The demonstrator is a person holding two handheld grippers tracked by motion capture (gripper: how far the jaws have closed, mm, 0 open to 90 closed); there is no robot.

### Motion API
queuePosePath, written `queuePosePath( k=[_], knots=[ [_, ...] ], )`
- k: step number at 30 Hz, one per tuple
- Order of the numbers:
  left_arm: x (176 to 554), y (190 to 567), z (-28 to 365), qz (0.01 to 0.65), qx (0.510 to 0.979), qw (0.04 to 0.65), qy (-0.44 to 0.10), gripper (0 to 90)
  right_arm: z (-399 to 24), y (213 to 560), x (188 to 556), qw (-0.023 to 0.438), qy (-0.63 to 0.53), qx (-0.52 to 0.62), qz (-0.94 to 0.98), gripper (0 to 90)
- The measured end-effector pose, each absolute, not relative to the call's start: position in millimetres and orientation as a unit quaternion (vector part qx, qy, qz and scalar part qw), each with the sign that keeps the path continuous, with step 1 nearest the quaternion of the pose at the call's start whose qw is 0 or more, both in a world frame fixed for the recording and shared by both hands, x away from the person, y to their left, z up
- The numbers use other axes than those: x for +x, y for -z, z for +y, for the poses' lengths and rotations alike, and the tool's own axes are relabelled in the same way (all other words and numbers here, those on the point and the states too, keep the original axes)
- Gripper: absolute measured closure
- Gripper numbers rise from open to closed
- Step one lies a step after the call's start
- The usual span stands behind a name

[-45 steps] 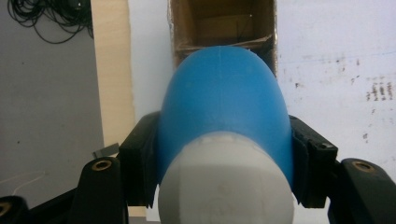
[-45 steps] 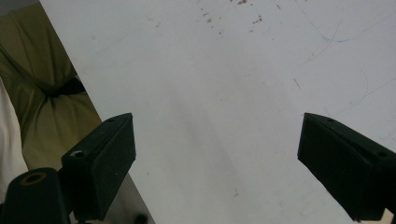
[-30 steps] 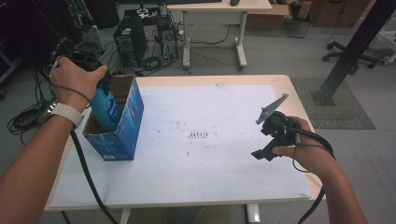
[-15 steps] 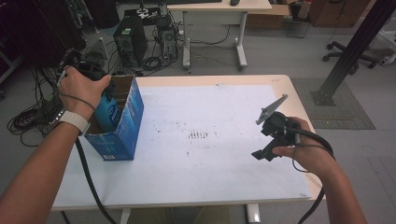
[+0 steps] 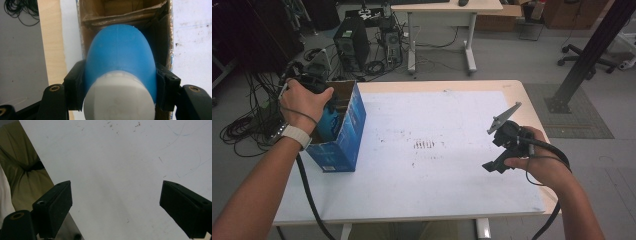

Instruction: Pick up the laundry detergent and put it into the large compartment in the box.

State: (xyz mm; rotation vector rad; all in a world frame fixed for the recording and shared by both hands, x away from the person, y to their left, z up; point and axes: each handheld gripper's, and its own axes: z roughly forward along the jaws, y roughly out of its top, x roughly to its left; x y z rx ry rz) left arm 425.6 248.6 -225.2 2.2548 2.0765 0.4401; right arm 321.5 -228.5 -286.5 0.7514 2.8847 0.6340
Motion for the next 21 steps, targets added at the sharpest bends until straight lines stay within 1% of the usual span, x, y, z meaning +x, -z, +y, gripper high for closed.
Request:
queuePosePath(
  k=[21],
  knots=[
    [426, 251, 247, 0.666, 0.732, 0.019, -0.14, 37.9, -229, 289, 321, 0.046, -0.205, 0.249, 0.945, 11.0]
  ],
)
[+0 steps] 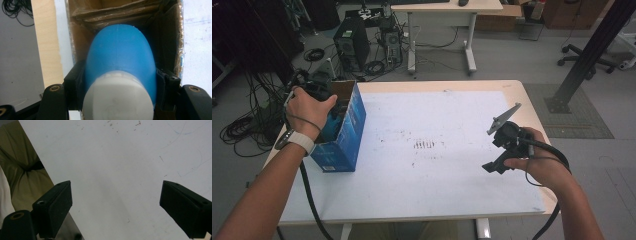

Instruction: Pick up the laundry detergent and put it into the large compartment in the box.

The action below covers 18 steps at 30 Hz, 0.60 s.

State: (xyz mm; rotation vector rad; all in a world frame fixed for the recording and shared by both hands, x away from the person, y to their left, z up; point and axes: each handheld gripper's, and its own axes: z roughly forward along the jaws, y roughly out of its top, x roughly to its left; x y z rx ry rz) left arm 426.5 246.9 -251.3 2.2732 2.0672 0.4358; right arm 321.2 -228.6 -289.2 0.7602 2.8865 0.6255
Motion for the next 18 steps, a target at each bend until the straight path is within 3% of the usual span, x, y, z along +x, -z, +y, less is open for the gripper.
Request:
queuePosePath(
  k=[18],
  knots=[
    [428, 271, 249, 0.665, 0.736, 0.013, -0.129, 37.9, -229, 294, 323, 0.04, -0.205, 0.251, 0.945, 11.1]
  ],
)
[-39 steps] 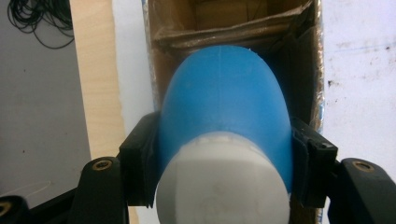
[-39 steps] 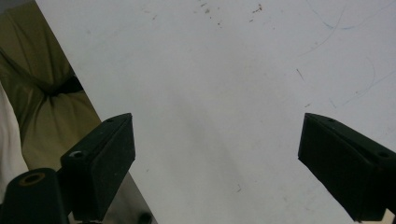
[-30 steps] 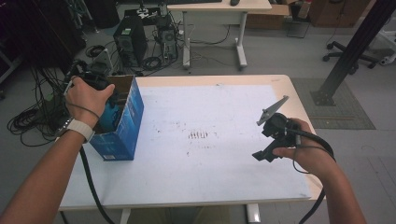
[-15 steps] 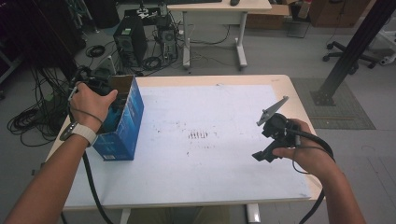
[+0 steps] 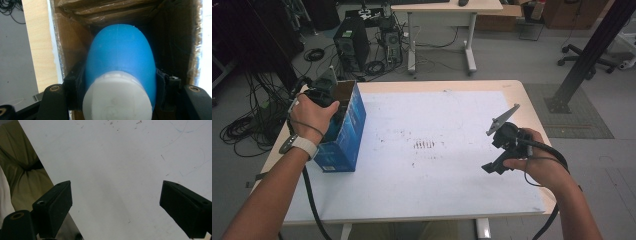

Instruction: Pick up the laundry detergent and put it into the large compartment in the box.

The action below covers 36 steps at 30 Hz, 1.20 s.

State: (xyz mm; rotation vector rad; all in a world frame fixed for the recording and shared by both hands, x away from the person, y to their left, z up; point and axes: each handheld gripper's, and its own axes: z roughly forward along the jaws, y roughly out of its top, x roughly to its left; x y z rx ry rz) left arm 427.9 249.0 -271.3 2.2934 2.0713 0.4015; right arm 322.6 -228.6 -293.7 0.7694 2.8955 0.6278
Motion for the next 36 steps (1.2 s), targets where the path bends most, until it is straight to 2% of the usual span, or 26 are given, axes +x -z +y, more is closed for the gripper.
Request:
queuePosePath(
  k=[23, 36],
  knots=[
    [429.3, 276.5, 254.9, 0.661, 0.74, 0.024, -0.124, 37.5, -228.5, 297.7, 322.6, 0.037, -0.203, 0.251, 0.946, 11.0],
    [430.1, 277.0, 258.2, 0.659, 0.742, 0.029, -0.118, 33.9, -227.0, 298.7, 321.6, 0.035, -0.2, 0.251, 0.947, 11.0]
  ],
)
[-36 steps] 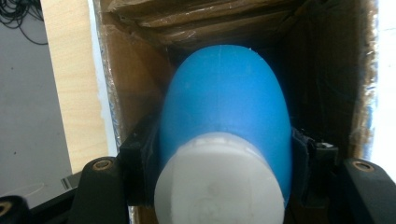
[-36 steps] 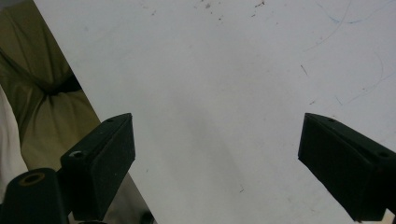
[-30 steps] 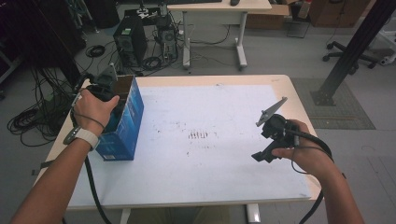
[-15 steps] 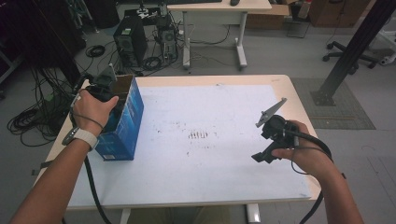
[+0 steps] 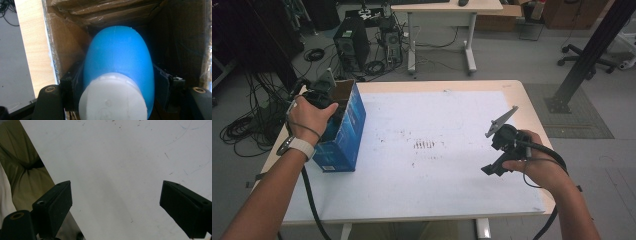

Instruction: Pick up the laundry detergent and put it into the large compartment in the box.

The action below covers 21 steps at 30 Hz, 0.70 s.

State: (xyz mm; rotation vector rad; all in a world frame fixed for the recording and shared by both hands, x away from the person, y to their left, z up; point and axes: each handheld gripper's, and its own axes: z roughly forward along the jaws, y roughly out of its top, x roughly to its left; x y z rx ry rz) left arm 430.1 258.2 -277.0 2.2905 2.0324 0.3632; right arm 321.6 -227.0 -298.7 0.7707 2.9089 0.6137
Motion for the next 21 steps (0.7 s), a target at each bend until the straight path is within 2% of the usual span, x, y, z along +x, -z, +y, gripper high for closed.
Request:
queuePosePath(
  k=[9, 17, 21],
  knots=[
    [430.2, 276.9, 258.8, 0.663, 0.739, 0.029, -0.119, 31.9, -226.4, 299.2, 321.2, 0.034, -0.2, 0.25, 0.947, 11.0],
    [431.9, 277.0, 258.0, 0.663, 0.74, 0.029, -0.108, 24.9, -228.0, 300.4, 320.4, 0.032, -0.199, 0.251, 0.947, 11.0],
    [431.7, 276.1, 258.5, 0.664, 0.739, 0.032, -0.107, 24.7, -228.2, 301.1, 320.1, 0.032, -0.199, 0.251, 0.947, 11.0]
  ],
)
